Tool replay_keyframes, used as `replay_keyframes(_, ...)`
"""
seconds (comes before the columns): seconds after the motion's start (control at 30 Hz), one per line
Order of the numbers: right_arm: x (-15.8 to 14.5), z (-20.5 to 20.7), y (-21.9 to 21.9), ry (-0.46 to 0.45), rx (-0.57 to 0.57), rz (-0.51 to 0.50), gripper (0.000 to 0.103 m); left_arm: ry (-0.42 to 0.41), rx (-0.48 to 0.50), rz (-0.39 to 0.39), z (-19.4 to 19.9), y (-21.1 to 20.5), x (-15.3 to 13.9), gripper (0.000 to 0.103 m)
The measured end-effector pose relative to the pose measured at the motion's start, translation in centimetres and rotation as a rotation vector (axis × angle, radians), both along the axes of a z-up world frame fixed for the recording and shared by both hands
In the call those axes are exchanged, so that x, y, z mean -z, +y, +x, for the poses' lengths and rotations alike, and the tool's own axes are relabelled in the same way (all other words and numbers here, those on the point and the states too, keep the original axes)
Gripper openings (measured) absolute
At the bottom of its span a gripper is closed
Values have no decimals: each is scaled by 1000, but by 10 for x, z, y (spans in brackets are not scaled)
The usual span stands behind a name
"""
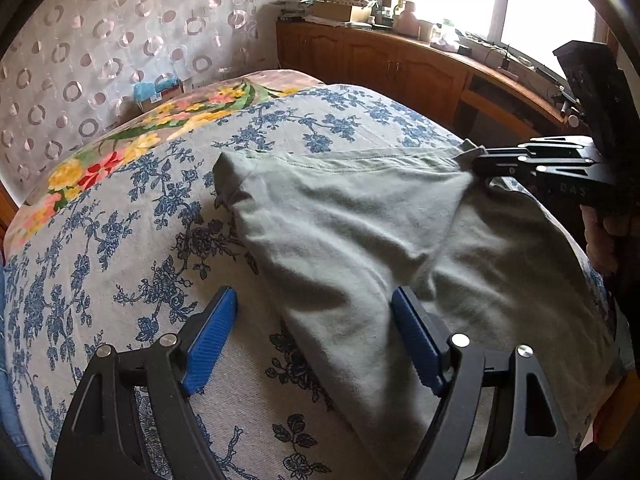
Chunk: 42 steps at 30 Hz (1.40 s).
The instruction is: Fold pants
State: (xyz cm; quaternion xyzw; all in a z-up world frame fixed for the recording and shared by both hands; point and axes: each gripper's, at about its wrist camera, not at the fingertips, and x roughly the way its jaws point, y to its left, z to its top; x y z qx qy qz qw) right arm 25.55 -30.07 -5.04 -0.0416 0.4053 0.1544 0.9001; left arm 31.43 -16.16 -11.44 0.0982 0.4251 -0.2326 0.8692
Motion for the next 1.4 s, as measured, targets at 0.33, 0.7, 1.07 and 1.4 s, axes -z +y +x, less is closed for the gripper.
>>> replay_keyframes(0.33,-1,4,-2,-75,57,-36,6,-79,-1,-12,-11,1,-15,80)
replay_keyframes(0.7,12,14,6,-50,91,-65,6,-72,-35,-48,-5,13,-17,80)
replay_keyframes(1.07,1,-15,-5,-64,80,7,18,-62,-39,-62,-4,14,-18,80)
replay_keyframes(1.4,-2,-54,-7,-58,36,4,18,-70,-33,-80,-33,13,-29,80)
